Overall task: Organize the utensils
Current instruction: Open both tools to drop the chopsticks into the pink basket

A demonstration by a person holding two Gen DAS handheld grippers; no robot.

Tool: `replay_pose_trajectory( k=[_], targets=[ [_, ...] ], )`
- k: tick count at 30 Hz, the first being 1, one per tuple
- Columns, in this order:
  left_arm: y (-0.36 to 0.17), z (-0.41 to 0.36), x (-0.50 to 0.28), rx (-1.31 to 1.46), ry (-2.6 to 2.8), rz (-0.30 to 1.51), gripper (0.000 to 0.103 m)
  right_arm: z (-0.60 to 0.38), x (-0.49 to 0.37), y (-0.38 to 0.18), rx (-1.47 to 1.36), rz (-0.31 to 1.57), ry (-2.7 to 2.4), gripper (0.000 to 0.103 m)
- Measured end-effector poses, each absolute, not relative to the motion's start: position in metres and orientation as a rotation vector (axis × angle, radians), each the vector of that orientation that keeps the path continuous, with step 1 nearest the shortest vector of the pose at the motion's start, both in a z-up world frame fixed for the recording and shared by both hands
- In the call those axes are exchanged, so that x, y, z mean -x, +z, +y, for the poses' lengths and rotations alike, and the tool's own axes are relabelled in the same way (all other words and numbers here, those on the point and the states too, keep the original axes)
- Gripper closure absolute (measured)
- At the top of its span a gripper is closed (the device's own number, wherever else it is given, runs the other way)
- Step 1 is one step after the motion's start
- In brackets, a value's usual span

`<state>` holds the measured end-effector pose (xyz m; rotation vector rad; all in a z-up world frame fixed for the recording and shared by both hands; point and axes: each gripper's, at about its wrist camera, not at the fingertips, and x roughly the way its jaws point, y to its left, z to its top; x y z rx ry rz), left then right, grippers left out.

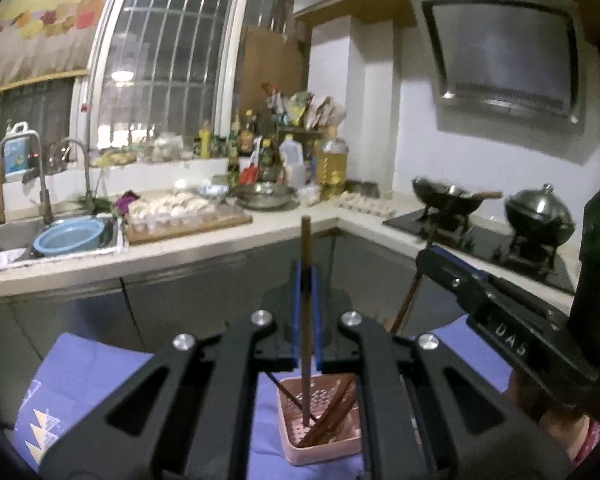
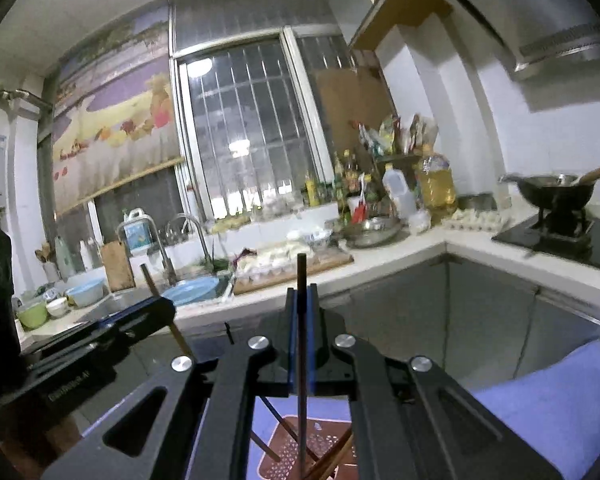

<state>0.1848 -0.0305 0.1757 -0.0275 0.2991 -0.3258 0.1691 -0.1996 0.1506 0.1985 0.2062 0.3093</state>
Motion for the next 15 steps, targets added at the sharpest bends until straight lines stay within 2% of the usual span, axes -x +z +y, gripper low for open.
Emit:
replay_pose_trajectory(
  k=[9, 11, 12, 13, 15],
  targets=[
    [0.109, -0.037, -0.224, -0.008, -0.293, 0.484, 0.098, -0.182, -0.206, 0.092, -0.195, 0.428, 0.348, 0.098],
    [0.1, -0.039, -0.228, -0.014, -0.292, 0.539, 0.092, -0.178, -0.21, 0.084, -0.194, 0.478, 0.36, 0.096],
    [0.098, -0.038, -0.228, -0.014, -0.293, 0.552, 0.084, -0.176, -0.209, 0.083, -0.193, 0.492, 0.362, 0.094],
    [0.098, -0.037, -0.225, -0.012, -0.291, 0.553, 0.074, -0.175, -0.207, 0.083, -0.193, 0.5, 0.365, 0.088],
    [0.104, -0.032, -0.212, -0.006, -0.276, 0.517, 0.07, -0.175, -0.196, 0.088, -0.195, 0.477, 0.362, 0.078]
  ],
)
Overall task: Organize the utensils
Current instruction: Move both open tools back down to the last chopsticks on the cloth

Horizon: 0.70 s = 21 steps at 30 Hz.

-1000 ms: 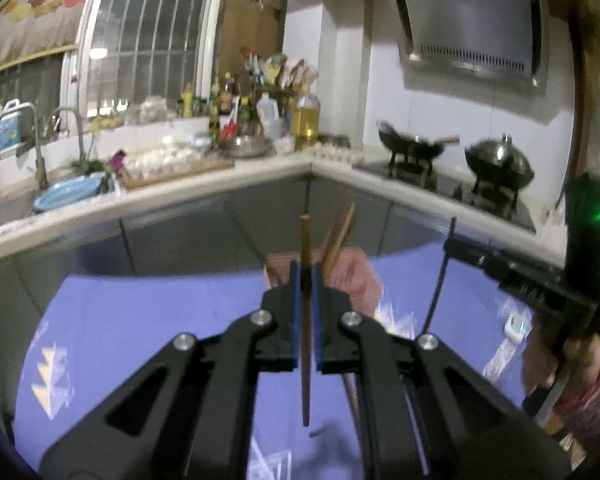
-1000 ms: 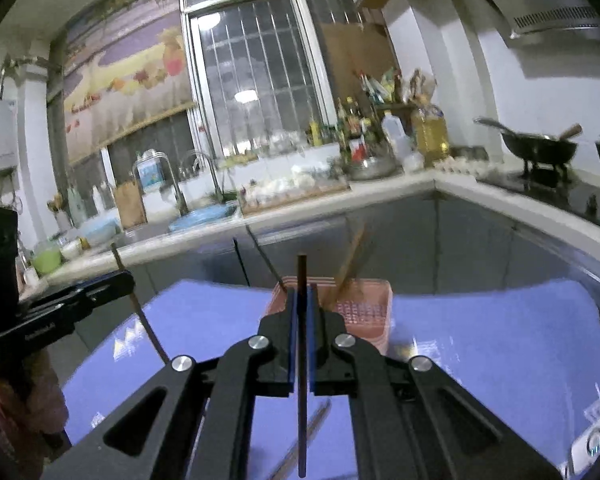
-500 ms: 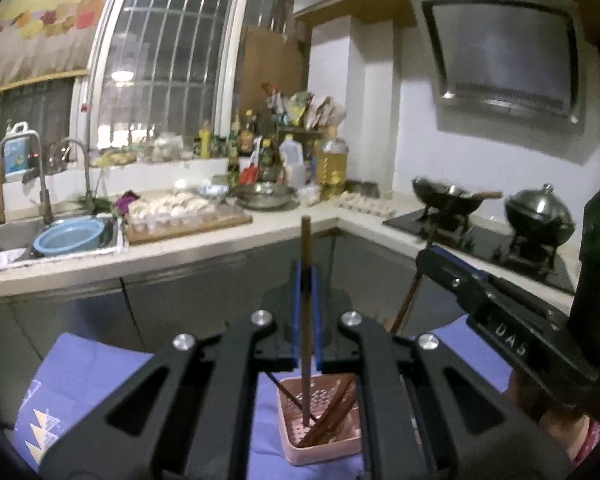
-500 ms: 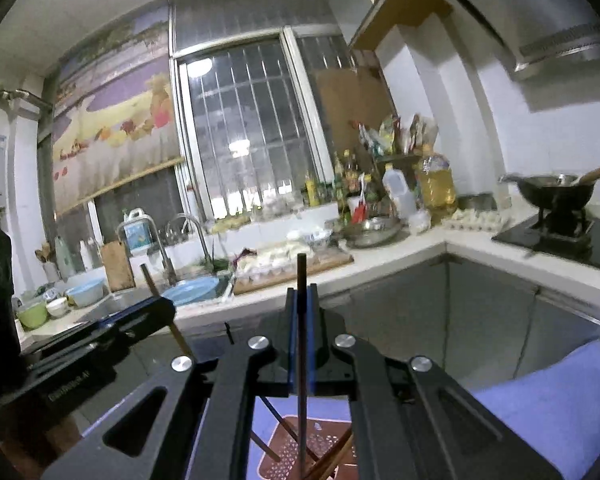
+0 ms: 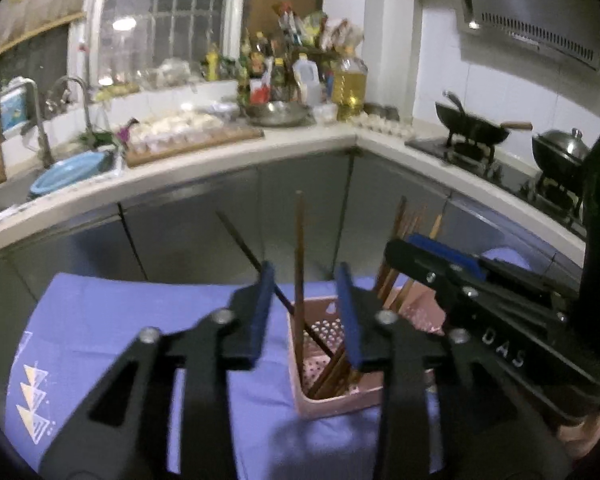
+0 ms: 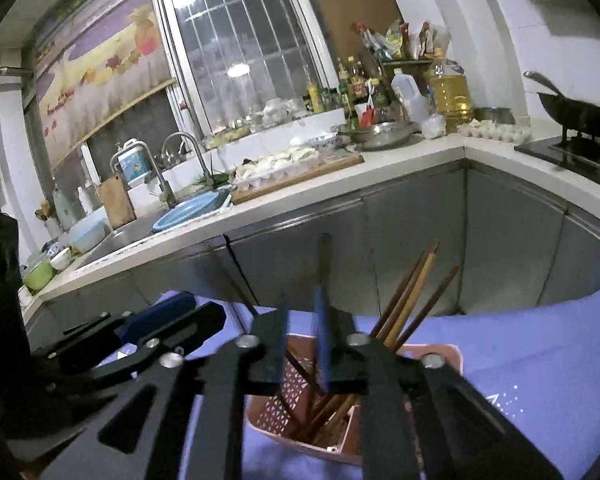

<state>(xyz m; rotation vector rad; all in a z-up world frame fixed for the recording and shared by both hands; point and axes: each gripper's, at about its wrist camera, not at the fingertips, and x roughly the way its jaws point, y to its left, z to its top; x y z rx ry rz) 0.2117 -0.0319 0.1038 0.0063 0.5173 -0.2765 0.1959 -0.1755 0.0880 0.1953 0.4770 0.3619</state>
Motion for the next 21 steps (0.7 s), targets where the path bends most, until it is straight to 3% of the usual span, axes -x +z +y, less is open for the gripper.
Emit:
replay_pose_trajectory(
  k=[1, 7, 11, 14, 17, 21],
  targets=[
    [0.11, -0.029, -0.203, -0.001, -0.28, 0.494, 0.07, -0.177, -0.188, 0.092, -0.196, 0.453, 0.361, 0.073],
    [0.136, -0.008, -0.138, 0.052, -0.304, 0.382, 0.07, -0.187, -0.134, 0.115, -0.222, 0.337, 0.371, 0.072],
    [0.118, 0.006, -0.094, 0.069, -0.335, 0.383, 0.07, -0.202, -0.089, 0.1, -0.277, 0.325, 0.377, 0.072],
    [0.069, 0.012, -0.066, 0.047, -0.353, 0.476, 0.07, -0.21, -0.065, 0.058, -0.299, 0.429, 0.345, 0.073],
    [0.016, 0.01, -0.048, 0.018, -0.385, 0.625, 0.07, -0.208, -0.05, -0.009, -0.282, 0.649, 0.283, 0.082],
    [-0.033, 0.012, -0.032, 0.047, -0.419, 0.776, 0.07, -0.19, -0.036, -0.075, -0.249, 0.863, 0.281, 0.085]
  ],
)
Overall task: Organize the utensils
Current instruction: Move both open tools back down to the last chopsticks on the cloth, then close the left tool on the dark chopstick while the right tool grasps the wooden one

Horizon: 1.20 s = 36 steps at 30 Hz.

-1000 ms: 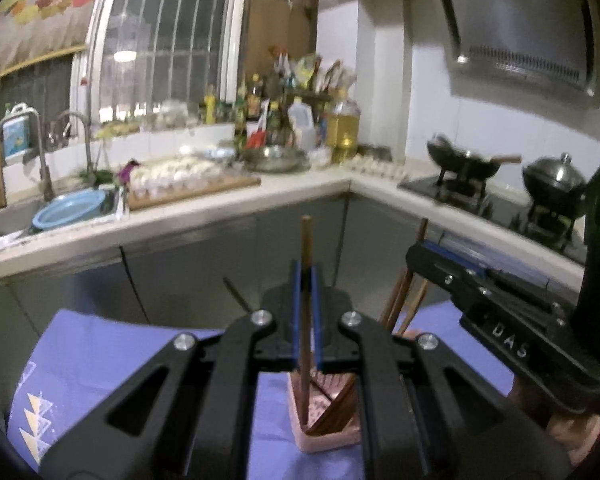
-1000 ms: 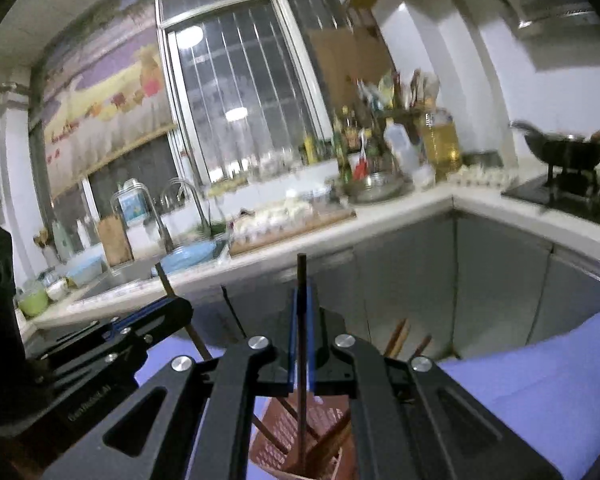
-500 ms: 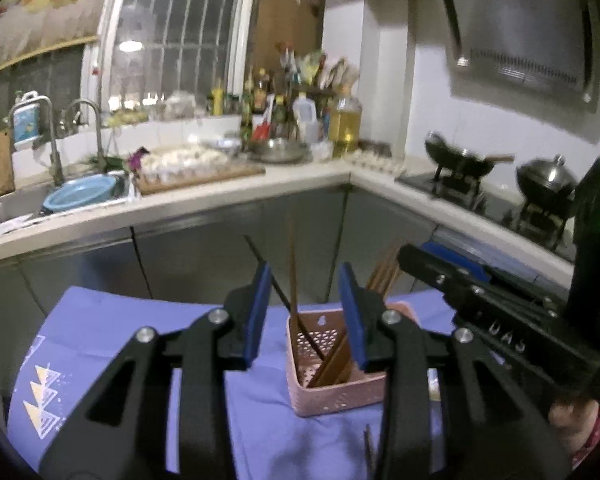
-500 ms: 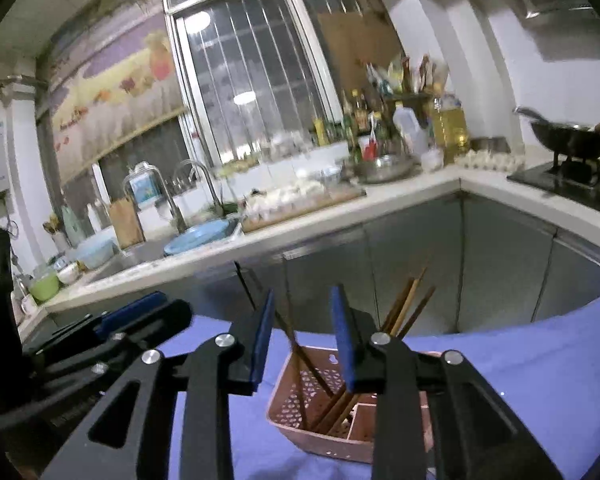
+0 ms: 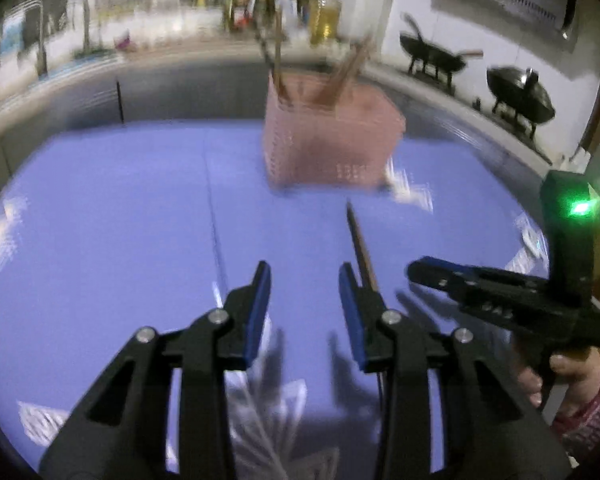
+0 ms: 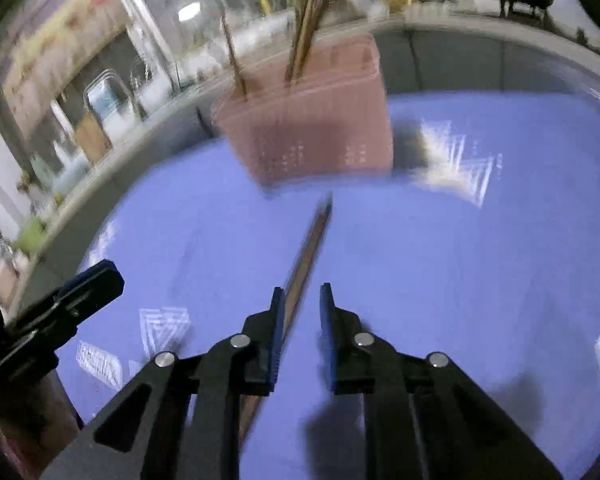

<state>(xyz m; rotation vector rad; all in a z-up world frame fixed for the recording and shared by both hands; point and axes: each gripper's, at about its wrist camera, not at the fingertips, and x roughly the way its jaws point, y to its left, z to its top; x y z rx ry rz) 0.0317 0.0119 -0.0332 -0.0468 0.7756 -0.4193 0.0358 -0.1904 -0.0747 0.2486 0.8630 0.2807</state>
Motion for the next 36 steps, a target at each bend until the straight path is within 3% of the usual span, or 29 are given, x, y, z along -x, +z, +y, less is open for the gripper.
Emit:
replay_pose_trajectory(
  k=[10, 17, 19, 23, 33, 35, 36],
  targets=[
    [-0.051, 0.024, -0.012, 0.068, -0.42, 0.822, 0.07, -0.148, -0.035, -0.089, -0.1, 0.924, 0.276, 0.086],
    [-0.052, 0.015, -0.012, 0.065, -0.437, 0.831, 0.07, -0.15, -0.037, -0.089, -0.143, 0.963, 0.261, 0.086],
    [-0.054, 0.008, -0.012, 0.058, -0.448, 0.839, 0.07, -0.147, -0.036, -0.088, -0.098, 0.957, 0.268, 0.091],
    [-0.057, -0.006, -0.011, 0.039, -0.469, 0.86, 0.07, -0.163, -0.031, -0.087, -0.123, 0.956, 0.25, 0.097],
    [-0.084, -0.058, -0.017, -0.066, -0.513, 0.947, 0.07, -0.208, 0.02, -0.089, -0.122, 1.008, 0.241, 0.099],
    [-0.087, -0.059, -0.017, -0.078, -0.504, 0.941, 0.091, -0.21, 0.026, -0.089, -0.123, 1.019, 0.257, 0.098],
    [-0.087, -0.058, -0.017, -0.075, -0.512, 0.951, 0.097, -0.211, 0.027, -0.089, -0.126, 1.019, 0.262, 0.098]
  ],
)
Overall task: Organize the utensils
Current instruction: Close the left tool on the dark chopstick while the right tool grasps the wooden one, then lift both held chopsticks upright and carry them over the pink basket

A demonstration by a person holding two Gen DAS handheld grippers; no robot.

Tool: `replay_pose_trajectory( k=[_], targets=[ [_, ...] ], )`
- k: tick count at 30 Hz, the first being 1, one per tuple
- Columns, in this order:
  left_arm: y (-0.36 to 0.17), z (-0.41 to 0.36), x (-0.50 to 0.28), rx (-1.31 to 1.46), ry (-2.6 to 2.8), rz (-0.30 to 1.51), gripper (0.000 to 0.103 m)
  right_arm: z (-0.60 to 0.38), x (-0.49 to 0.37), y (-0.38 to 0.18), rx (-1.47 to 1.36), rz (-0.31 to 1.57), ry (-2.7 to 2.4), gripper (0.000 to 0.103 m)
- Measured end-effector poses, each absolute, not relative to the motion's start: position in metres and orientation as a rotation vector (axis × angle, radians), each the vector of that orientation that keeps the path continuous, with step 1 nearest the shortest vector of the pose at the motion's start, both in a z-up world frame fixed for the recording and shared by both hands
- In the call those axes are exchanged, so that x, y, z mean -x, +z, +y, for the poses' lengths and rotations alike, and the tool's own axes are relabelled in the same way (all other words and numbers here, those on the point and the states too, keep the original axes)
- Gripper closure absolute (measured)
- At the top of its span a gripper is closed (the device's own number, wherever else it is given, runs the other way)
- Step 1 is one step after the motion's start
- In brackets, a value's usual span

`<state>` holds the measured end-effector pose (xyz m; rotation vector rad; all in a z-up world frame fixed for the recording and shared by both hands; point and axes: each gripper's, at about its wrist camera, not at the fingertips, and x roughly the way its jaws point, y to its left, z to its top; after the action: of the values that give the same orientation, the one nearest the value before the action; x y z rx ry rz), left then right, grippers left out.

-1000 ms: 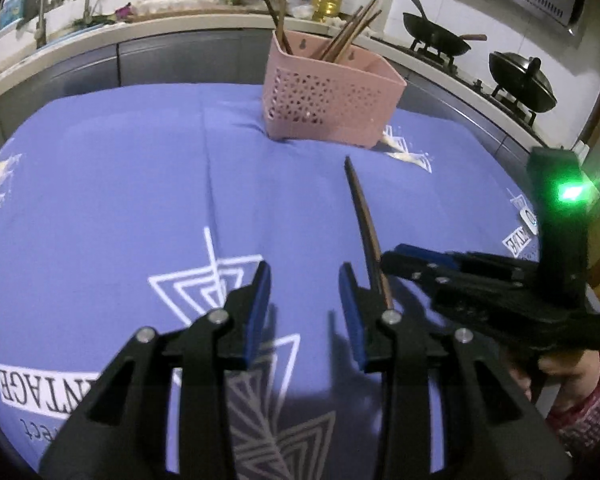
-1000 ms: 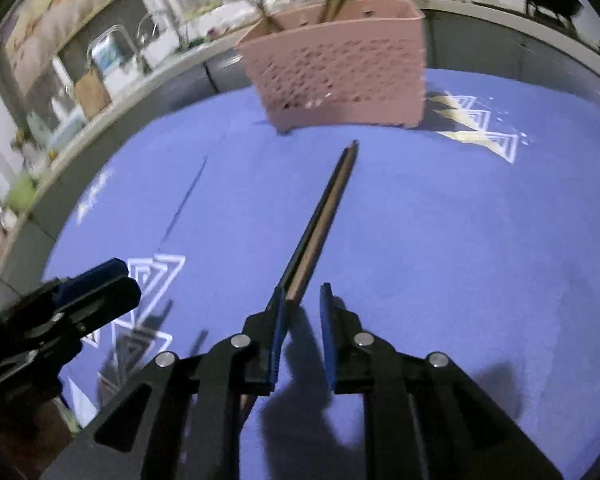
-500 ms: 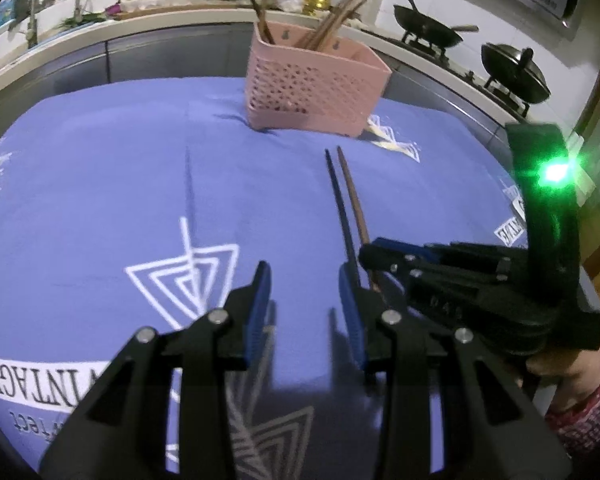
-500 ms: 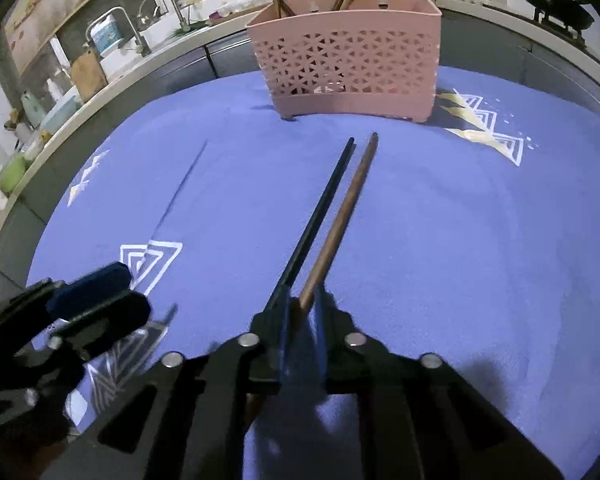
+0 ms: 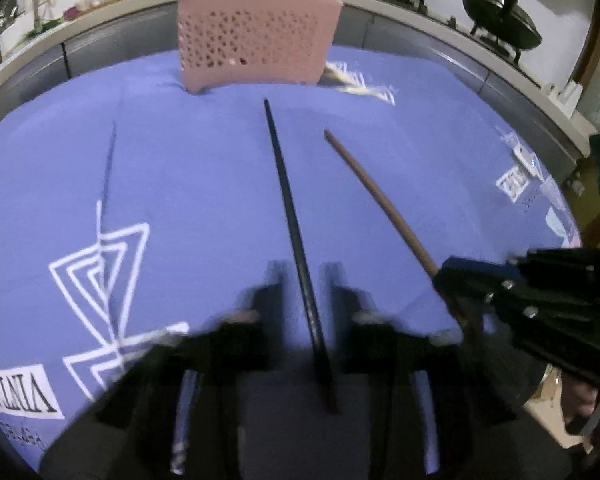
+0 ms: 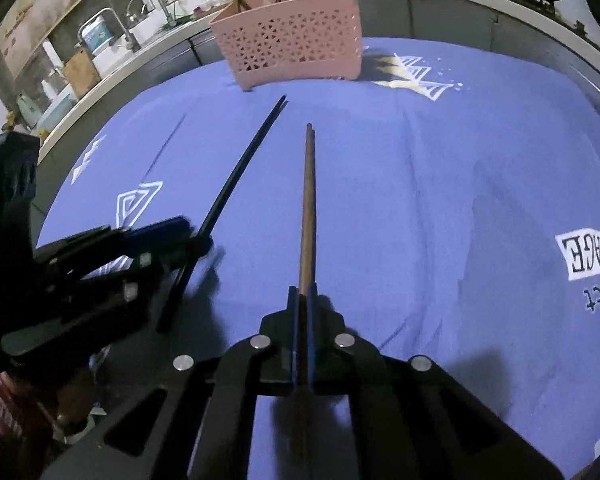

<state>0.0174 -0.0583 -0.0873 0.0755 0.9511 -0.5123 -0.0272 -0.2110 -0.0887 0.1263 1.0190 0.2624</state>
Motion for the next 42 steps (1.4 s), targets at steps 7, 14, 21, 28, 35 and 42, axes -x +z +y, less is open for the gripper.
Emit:
replay_pose_trajectory(
  k=[7, 14, 21, 28, 35, 42],
  targets=[
    [-0.086, -0.024, 0.006, -0.063, -0.512, 0.985, 0.098, -0.211, 0.006, -0.089, -0.186, 1.02, 0.284, 0.098],
    [-0.088, 0.001, 0.027, -0.063, -0.513, 1.03, 0.097, -0.206, -0.01, -0.09, -0.163, 1.015, 0.305, 0.096],
    [-0.082, -0.029, -0.027, -0.087, -0.514, 1.025, 0.097, -0.207, -0.043, -0.089, -0.184, 1.046, 0.313, 0.095],
    [-0.08, -0.068, -0.072, -0.18, -0.509, 1.0, 0.097, -0.204, -0.081, -0.085, -0.183, 1.062, 0.32, 0.095],
    [-0.08, -0.081, -0.097, -0.219, -0.513, 0.97, 0.097, -0.194, -0.124, -0.082, -0.125, 1.077, 0.354, 0.096],
    [-0.058, -0.058, -0.097, -0.145, -0.509, 0.941, 0.098, -0.199, -0.114, -0.054, -0.165, 0.977, 0.402, 0.098]
  ],
)
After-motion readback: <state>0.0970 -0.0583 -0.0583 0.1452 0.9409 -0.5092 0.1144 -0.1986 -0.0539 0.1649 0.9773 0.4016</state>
